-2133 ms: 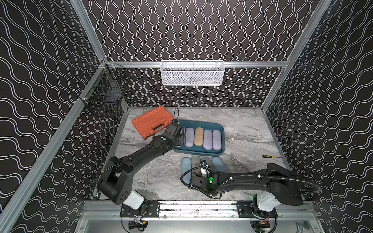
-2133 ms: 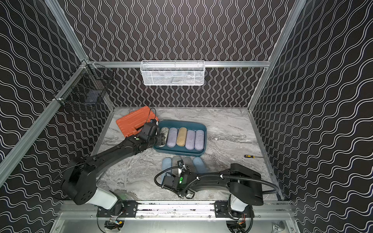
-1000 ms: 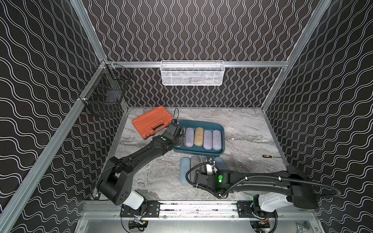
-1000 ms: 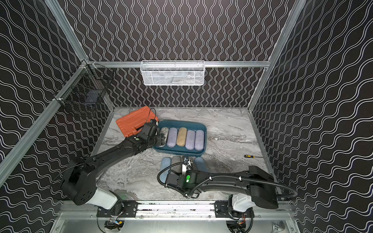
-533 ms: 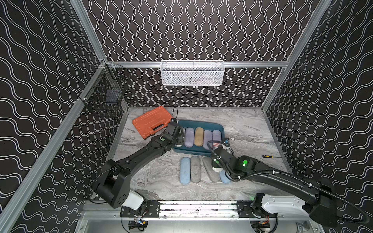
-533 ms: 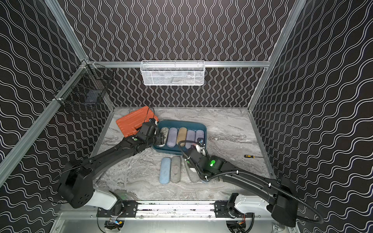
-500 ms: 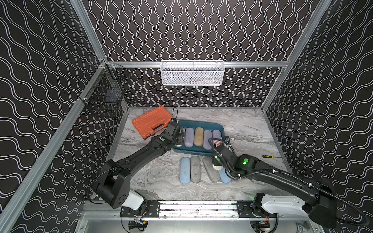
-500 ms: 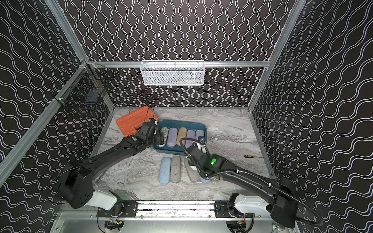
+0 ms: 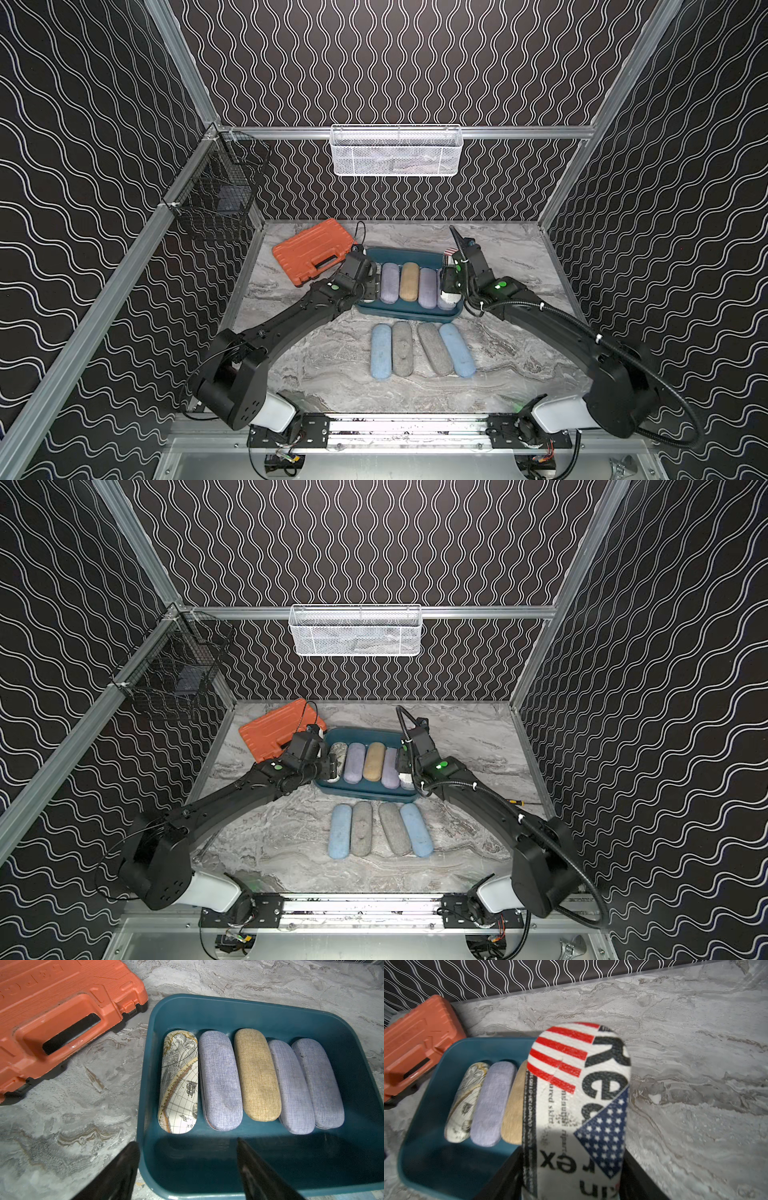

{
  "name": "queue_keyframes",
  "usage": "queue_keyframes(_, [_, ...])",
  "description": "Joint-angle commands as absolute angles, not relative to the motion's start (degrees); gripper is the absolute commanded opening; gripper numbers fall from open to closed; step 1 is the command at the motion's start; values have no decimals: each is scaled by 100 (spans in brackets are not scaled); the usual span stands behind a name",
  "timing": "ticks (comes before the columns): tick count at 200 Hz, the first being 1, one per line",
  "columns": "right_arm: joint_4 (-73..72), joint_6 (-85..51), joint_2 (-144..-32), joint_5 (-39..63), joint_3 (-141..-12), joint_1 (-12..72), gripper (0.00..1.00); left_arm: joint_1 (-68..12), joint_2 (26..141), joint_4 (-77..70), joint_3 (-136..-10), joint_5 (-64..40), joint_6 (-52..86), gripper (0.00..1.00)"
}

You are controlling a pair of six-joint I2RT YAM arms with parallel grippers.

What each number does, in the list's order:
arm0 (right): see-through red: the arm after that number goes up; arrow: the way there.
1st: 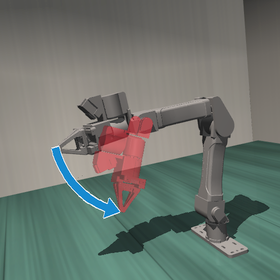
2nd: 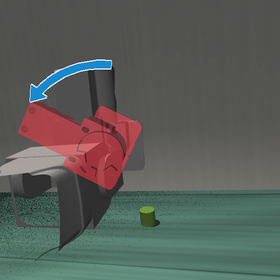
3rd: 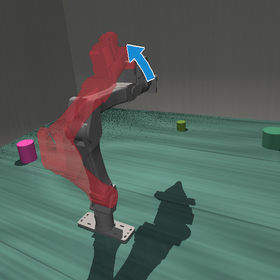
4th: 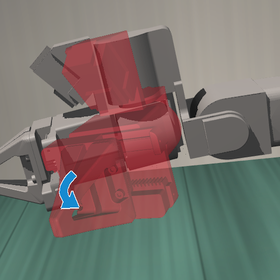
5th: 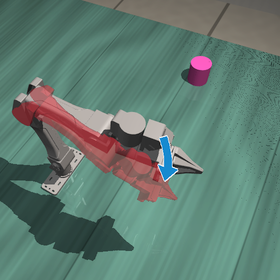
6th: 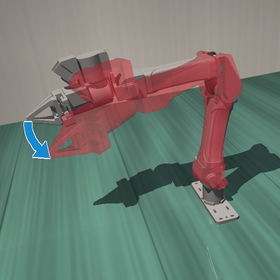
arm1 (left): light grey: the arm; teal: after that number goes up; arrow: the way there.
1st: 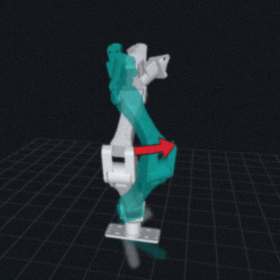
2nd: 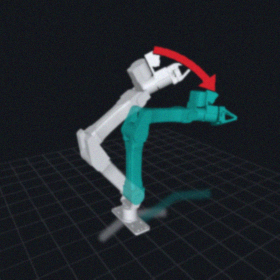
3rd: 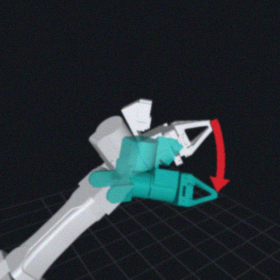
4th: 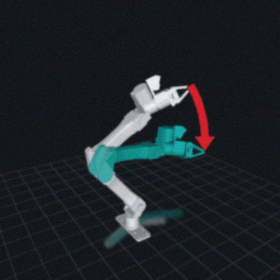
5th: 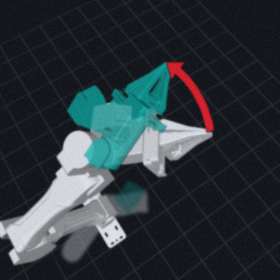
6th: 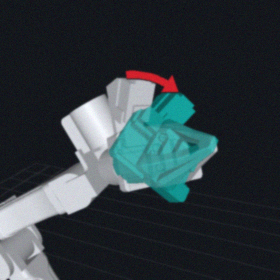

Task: Put the glasses cases into the storage boxes
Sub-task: Place the glasses case in the storage box.

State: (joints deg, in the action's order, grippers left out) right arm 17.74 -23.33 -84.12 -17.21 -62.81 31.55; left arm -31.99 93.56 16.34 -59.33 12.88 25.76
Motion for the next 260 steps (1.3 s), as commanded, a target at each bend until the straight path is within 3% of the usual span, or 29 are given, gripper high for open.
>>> queue_keyframes(1, [1418,-2103,-8689,-1376,-6428,2977,61,-3203,9416,1516,-5982,1242,2637,77])
queue_keyframes(74, [1277,-2057,-9512,-1002,-6527,2672,61,-3203,9491,1547,-6036,1196,2645,77])
queue_keyframes(213, [1632,-2063,-10080,-1057,-6793,2591,65,-3192,9518,1573,-6019,1204,2632,77])
queue_keyframes(260, [1720,-2126,-9999,-1143,-6701,2590,72,-3193,9468,1581,-5962,1200,2681,77])
